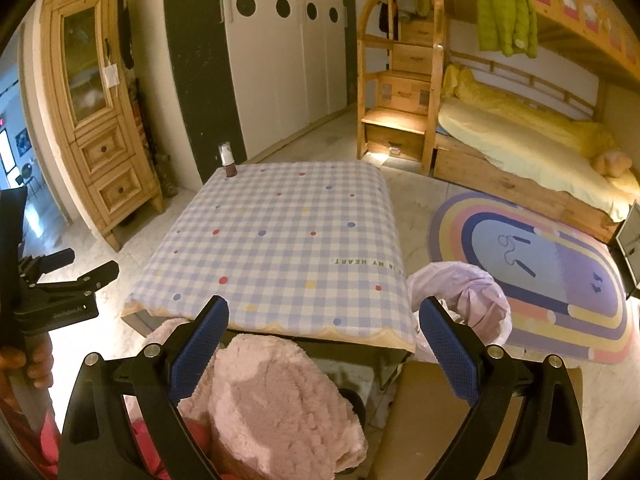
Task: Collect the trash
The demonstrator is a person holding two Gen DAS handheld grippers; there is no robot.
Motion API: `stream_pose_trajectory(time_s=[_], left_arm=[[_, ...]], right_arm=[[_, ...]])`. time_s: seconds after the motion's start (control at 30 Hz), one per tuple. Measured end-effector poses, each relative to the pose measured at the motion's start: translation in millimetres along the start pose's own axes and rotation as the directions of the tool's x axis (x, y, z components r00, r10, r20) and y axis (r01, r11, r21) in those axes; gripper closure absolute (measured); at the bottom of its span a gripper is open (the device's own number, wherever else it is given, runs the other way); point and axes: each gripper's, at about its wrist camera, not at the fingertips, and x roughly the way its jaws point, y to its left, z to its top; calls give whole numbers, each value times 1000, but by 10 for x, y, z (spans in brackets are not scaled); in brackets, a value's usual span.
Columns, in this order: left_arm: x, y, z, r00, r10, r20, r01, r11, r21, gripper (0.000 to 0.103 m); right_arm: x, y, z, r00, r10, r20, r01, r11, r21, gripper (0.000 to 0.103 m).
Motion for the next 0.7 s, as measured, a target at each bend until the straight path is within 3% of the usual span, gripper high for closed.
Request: stream_pose_trajectory(time_s=[0.7], left_arm=[[-12,-37,31,1000,-10,2,10,1000,6,7]], right_arm=[[3,7,6,1000,-1,-2,1,1000,1,8]])
